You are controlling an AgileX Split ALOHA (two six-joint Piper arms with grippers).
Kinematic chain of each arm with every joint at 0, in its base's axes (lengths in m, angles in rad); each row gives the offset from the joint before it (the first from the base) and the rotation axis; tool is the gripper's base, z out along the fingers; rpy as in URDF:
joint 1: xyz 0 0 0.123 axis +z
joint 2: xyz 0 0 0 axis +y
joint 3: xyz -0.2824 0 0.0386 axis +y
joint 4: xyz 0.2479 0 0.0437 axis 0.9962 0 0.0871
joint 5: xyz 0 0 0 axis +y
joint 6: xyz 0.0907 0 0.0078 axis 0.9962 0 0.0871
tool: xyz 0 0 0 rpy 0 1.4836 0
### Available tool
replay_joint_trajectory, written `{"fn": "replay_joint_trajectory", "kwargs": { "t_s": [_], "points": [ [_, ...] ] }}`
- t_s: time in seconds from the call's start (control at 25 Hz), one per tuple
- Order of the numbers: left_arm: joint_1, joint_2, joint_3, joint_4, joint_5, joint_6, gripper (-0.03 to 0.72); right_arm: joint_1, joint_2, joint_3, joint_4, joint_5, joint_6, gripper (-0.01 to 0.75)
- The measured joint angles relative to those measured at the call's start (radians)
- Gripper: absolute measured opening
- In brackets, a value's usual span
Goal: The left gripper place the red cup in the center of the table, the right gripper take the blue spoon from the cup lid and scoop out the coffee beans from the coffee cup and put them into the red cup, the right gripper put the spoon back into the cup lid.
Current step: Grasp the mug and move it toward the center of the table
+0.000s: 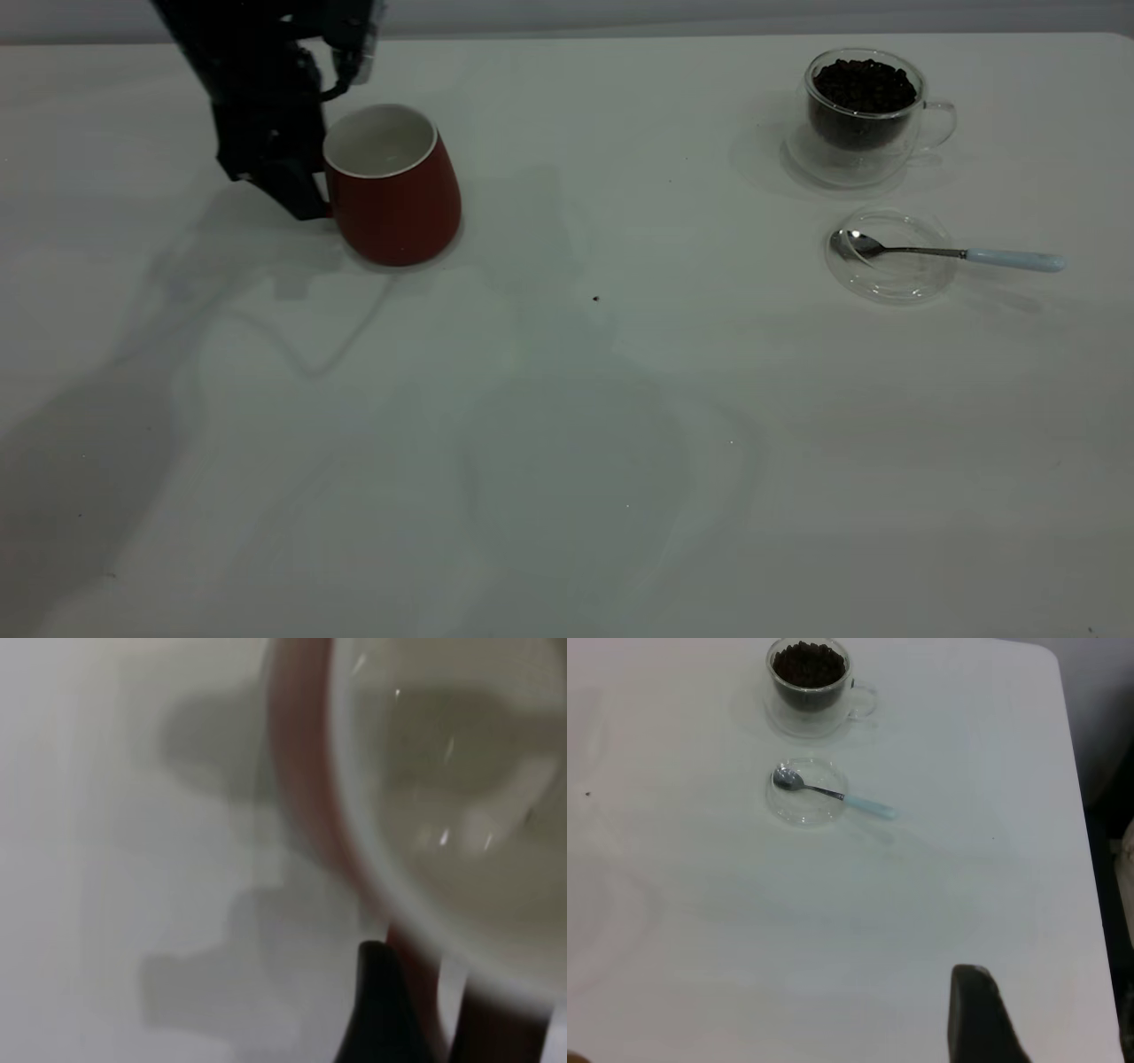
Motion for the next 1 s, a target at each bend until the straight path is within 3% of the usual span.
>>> {"fn": "replay_joint_trajectory", "kwargs": {
  "t_s": [0.56,1.0],
  "points": [
    [-0.176,0.001,0.0,-0.073,-0.062,0.039,0.587,0.0,0.0,0.0,0.0,0.0,0.0,0.415],
    [-0.2,0.007,0.0,-0.127,-0.06,0.011,0.587,0.0,0.0,0.0,0.0,0.0,0.0,0.415]
  ]
}}
